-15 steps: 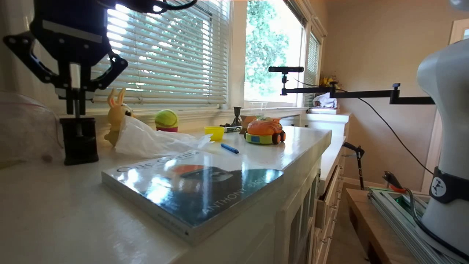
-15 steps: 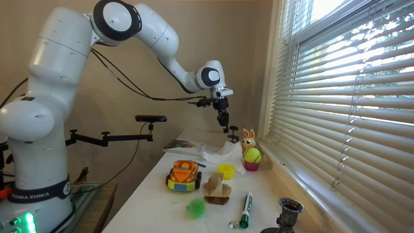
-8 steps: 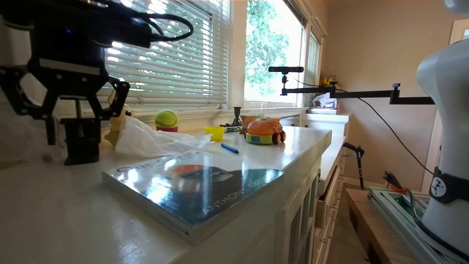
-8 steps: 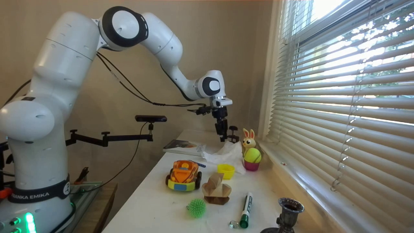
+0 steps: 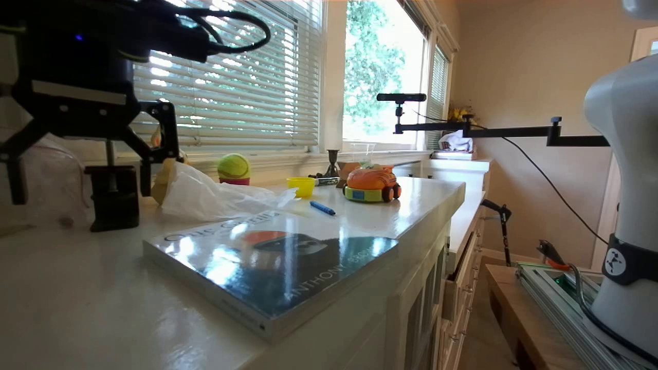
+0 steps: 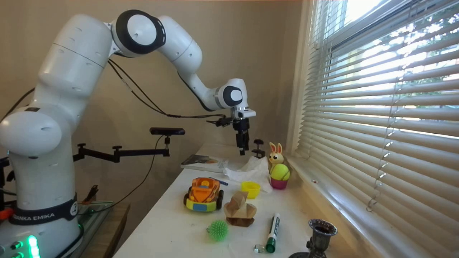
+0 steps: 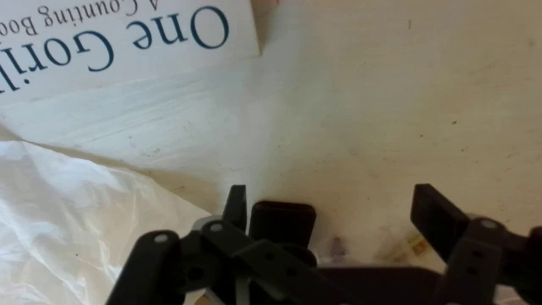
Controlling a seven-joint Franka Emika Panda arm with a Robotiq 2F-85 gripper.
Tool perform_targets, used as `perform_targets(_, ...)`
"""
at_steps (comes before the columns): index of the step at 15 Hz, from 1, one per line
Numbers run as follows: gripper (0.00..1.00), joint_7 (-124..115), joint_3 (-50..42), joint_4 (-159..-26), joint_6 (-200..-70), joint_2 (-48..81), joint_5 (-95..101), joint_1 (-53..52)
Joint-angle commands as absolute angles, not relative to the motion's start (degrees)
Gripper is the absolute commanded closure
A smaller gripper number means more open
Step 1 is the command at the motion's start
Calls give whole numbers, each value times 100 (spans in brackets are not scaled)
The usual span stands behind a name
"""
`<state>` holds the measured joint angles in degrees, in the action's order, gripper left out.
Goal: Rotate the black clamp.
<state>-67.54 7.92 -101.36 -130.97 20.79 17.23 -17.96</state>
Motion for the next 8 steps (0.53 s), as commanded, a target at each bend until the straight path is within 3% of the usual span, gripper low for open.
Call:
perform_targets(1,0,-5658,986,-9791,-12360,2046,1289,-1833)
perform_targets(8,0,-4954,947,-9631,-10693,1356,1623,-1954)
